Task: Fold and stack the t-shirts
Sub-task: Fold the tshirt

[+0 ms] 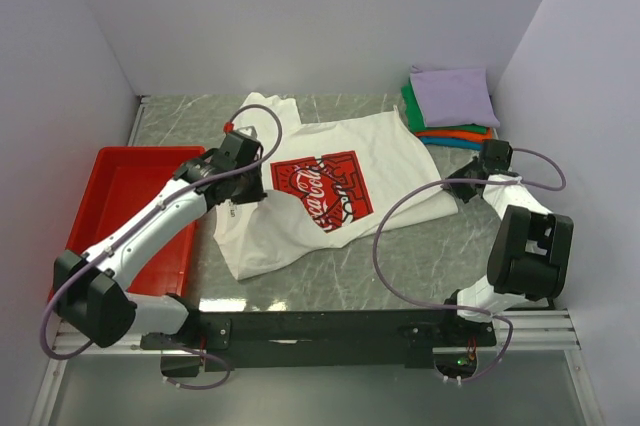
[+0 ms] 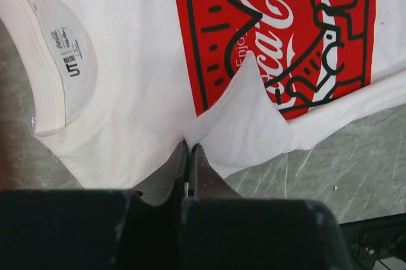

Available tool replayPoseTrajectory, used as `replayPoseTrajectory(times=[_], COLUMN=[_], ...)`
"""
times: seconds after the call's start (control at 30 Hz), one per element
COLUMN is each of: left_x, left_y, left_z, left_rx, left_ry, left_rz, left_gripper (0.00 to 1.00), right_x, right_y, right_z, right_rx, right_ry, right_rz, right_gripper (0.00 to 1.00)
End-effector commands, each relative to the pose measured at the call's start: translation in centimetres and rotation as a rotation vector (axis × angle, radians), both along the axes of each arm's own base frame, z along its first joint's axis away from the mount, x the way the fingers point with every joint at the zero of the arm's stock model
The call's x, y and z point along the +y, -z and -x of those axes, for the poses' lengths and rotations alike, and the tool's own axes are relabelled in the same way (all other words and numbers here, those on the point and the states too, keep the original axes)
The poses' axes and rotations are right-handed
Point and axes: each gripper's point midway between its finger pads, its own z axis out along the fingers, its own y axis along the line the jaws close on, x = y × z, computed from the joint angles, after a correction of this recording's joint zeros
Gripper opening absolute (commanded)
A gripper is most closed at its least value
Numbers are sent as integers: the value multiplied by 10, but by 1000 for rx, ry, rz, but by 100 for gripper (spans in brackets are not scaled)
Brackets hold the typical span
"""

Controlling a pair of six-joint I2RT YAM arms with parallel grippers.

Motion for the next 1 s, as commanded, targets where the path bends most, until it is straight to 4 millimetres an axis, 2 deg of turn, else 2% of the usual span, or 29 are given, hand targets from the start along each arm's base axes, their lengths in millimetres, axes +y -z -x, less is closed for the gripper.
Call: replayPoseTrajectory(times=[0.0, 0.23, 0.4, 0.7, 0.83, 0.97], left_x=[-1, 20, 25, 35, 46, 48], left_y=[-23, -39, -45, -44, -46, -47], left_z=[-28, -60, -77, -89, -91, -93], left_rx=[-93, -125, -128, -115, -121, -123], left_ry=[8, -75, -122, -183, -212, -213], left_rz=[-28, -83, -57, -41, -32, -14], left_gripper=[1, 1, 1, 1, 1, 1], right_x=[-14, -8, -5, 0, 3, 5], right_y=[-17, -13, -14, -22, -22, -20], right_z=[-23, -27, -30, -43, -49, -53], right_rx=[-66, -79, -94, -109, -99, -89], right_ry=[9, -4, -11, -46, -58, -66], right_rz=[53, 22, 9, 8, 10, 8], right_gripper=[0, 0, 0, 0, 0, 0])
